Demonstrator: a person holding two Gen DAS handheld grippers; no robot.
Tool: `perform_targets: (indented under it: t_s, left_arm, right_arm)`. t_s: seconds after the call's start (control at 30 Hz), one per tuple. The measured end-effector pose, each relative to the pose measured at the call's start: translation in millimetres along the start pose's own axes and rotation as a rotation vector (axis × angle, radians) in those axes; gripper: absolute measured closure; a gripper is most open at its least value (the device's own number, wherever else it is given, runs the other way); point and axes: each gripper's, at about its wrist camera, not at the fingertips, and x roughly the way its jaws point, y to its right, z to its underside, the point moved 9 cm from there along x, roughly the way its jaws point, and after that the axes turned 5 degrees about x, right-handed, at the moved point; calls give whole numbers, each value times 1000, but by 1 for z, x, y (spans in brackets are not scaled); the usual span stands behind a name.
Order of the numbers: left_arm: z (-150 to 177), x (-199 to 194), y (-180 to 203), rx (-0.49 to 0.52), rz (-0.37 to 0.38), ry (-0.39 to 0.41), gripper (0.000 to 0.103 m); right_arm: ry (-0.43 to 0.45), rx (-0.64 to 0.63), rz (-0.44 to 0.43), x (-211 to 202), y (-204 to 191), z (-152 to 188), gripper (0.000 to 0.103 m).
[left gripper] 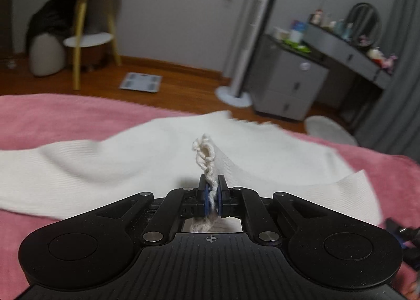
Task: Fold small clothes
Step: 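Close the left tool on the cuff of the other sleeve, then fold the held sleeve across the body with the left tool and release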
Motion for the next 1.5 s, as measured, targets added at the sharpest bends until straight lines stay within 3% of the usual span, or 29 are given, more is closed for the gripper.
perform_targets:
  t_s: [0.13,0.3,0.5,0.57,0.67,0.8,0.97,1.23,1.37,1.47,1.5]
  left_arm:
    - [13,6,-30,-32,-53,-36,95]
    - [27,16,-40,-91,-19,-62,92]
    - [30,21,-47,-118,1,-60,95]
    - [26,18,-48,-112,-3,-44,95]
    - [17,12,-50,-83,-16,-12,95]
    - [13,8,-53,-57,-38,2,95]
    - [24,11,-60,-1,-87,-15,95]
    - [36,25,-70,4,-128,-34,93]
    - [41,21,-70,10,-136,-28,87]
    - [42,5,-73,-50,-98,-11,52]
    - [43,0,-74,-69,-83,1,51]
  right_arm:
    - [-29,61,-38,11,1,4,63]
    - [-51,157,-103,30,1,2,61]
    - [-57,263,-97,48,16,1,64]
    - [-50,225,-83,52,14,1,69]
    - [-32,101,-4,59,10,0,93]
    - [21,-104,84,57,-4,4,94]
    - [48,-262,109,55,-23,8,94]
    - [9,-307,155,62,-16,17,94]
    - [2,-334,165,63,-17,22,93]
    - [-10,-338,178,53,-21,23,89]
    - [-10,-340,180,48,-24,23,88]
